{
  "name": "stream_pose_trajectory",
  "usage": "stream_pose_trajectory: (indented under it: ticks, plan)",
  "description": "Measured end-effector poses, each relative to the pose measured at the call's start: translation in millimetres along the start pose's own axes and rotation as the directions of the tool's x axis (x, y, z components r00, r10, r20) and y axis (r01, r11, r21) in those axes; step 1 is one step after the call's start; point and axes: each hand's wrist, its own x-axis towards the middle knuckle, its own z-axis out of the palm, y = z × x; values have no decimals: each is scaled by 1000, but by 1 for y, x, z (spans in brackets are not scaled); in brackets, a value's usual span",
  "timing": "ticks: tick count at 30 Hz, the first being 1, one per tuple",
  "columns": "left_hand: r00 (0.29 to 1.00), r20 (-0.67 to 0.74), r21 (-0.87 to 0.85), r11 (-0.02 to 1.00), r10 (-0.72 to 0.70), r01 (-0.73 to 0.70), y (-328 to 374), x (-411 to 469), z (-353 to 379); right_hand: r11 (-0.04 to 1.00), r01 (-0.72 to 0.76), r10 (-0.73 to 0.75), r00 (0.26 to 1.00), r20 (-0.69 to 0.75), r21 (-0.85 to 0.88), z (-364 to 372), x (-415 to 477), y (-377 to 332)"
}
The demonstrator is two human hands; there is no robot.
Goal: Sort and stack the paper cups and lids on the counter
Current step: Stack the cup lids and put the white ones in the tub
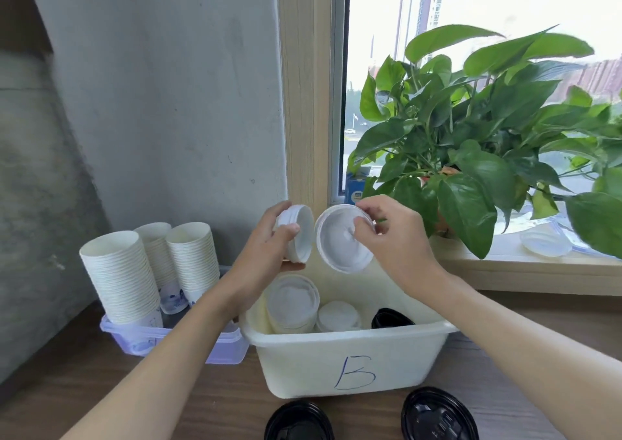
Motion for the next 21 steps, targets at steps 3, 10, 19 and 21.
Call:
stream_pose_trajectory:
  ticks: [3, 10, 19, 21]
  plan:
    - [996, 6, -133, 987, -93, 93, 5, -3, 5, 998, -14, 15, 1000, -4, 59, 12, -1, -9]
    - [988, 155, -279, 959, -11, 54, 3, -13, 5, 990, -68, 69, 998, -9, 126, 36, -6, -12]
    - [990, 105, -5, 995, 96, -96, -4, -15, 4, 988, -33, 23, 997, 67, 152, 45, -8, -4]
    - [989, 105, 52, 993, 100, -106, -3, -17, 6, 980, -57, 36, 993, 113, 189, 47, -8, -2]
